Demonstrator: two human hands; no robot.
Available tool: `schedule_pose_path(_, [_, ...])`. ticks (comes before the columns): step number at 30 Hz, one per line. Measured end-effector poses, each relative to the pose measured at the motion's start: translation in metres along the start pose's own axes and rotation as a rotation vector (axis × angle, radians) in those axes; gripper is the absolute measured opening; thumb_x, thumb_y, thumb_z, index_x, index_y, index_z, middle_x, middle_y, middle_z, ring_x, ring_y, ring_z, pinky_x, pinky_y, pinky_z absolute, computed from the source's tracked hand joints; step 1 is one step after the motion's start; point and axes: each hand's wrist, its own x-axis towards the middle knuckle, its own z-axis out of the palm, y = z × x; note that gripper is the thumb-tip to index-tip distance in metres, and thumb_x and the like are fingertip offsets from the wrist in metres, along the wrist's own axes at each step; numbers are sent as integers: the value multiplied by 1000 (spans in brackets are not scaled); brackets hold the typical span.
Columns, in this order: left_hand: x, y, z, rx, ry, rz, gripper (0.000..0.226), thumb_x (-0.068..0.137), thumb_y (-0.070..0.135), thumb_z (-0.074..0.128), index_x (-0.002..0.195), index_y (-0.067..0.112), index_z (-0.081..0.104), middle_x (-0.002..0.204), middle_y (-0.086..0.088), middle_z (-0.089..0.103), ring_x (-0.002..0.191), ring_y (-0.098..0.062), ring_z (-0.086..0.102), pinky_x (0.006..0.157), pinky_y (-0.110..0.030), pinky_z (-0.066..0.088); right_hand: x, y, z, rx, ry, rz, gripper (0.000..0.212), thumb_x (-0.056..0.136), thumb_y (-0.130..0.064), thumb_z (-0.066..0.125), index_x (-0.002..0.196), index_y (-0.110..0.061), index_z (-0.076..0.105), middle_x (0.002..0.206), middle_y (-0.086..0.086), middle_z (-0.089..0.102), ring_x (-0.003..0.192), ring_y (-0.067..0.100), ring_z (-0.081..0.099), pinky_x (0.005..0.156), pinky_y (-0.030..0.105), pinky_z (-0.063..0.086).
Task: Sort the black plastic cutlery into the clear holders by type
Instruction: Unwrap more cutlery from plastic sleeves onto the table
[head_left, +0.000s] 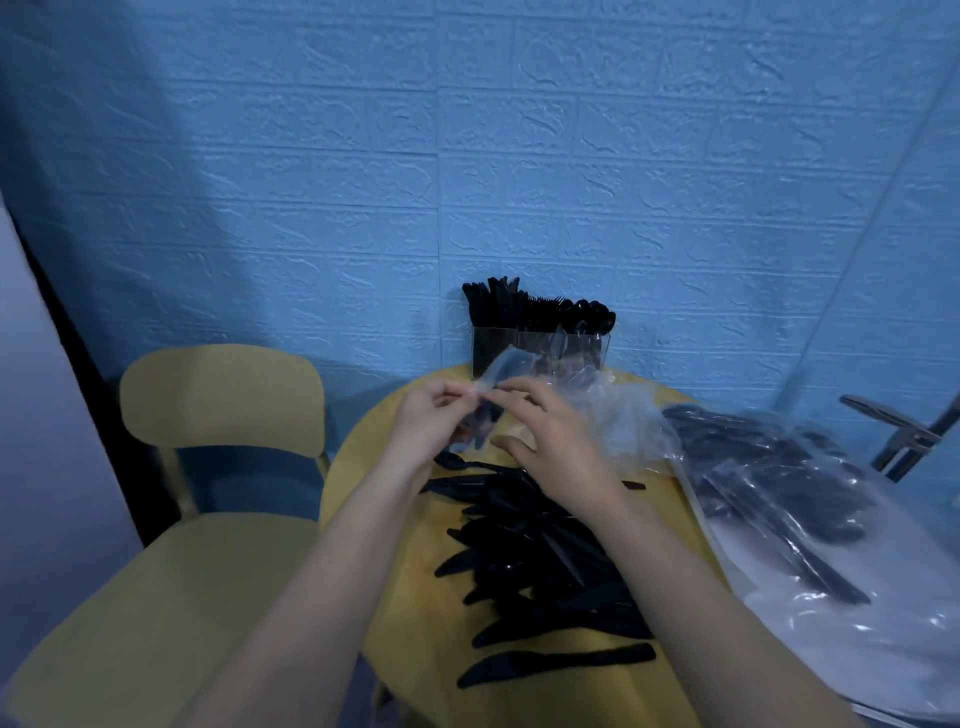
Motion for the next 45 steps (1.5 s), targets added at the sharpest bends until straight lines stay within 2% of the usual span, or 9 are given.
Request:
schedule_pose_path(3, [-25, 12, 6, -56, -86, -5, 9, 94, 10, 55, 86, 11, 60, 76, -6, 66, 61, -10, 63, 56, -20, 49, -11, -9, -10, 4, 143, -53, 37, 84, -4, 67, 120, -13, 65, 113, 4, 60, 100, 20, 59, 81, 32, 54])
schedule_pose_path(6, [-47, 24, 9, -134, -181, -37, 22, 98, 27, 50, 95, 10, 64, 86, -7, 70, 71, -11, 68, 65, -22, 50, -23, -16, -22, 62, 291, -47, 25, 85, -7, 64, 108, -11, 71, 101, -2, 61, 88, 8, 58, 75, 17, 50])
schedule_pose_path(9, [-61, 26, 6, -79, -107, 15, 34, 98, 40, 42, 101, 16, 66, 99, -1, 70, 92, -14, 65, 70, -23, 49, -32, -30, -37, 320, 365, 224, 14, 88, -11, 64, 99, -12, 73, 89, -8, 64, 81, -1, 58, 73, 11, 45])
schedule_pose_path(13, [-70, 5, -4, 308, -44, 216, 32, 93, 26, 59, 124, 20, 55, 110, 15, 53, 108, -9, 49, 88, -23, 38, -39, -45, -57, 887, 472, 585, 5, 92, -14, 61, 92, -12, 66, 58, -4, 67, 60, 8, 66, 64, 20, 54])
schedule_pose_path(22, [-79, -12, -15, -281, -169, -184, 21, 91, 11, 59, 112, 8, 58, 100, -13, 68, 77, -15, 72, 65, -21, 57, -53, -33, -50, 1290, 455, 864, 26, 94, -18, 57, 113, 0, 54, 102, 19, 65, 70, 22, 72, 65, 27, 59])
schedule_pose_path(30, [-69, -23, -28, -105, 23, -69, 5, 88, 9, 64, 93, 9, 66, 87, -8, 70, 64, -9, 69, 57, -17, 55, -65, -11, -45, 981, 570, 1002, 8, 95, -18, 57, 96, -11, 58, 81, 2, 61, 61, 11, 59, 55, 24, 51])
schedule_pose_path(34, [-68, -27, -30, -42, 90, -24, 5, 87, 8, 66, 88, 13, 66, 88, -6, 69, 69, -11, 67, 57, -17, 55, -72, -15, -46, 576, 688, 692, 13, 88, -10, 63, 92, -20, 55, 82, -3, 51, 70, 4, 48, 65, 13, 41])
schedule_pose_path(37, [-69, -28, -28, -27, 93, -9, 5, 87, 9, 66, 88, 14, 66, 89, -5, 69, 70, -12, 67, 58, -17, 55, -72, -22, -44, 370, 502, 512, 14, 88, -15, 64, 97, -23, 56, 91, -12, 53, 82, 0, 51, 67, 6, 40])
schedule_pose_path(45, [-66, -32, -27, -88, 61, -23, 5, 85, 11, 67, 90, 14, 68, 86, -5, 71, 66, -8, 69, 61, -18, 56, -72, 0, -34, 513, 331, 765, 22, 86, -21, 69, 105, -14, 59, 93, -3, 61, 86, 9, 58, 71, 19, 52])
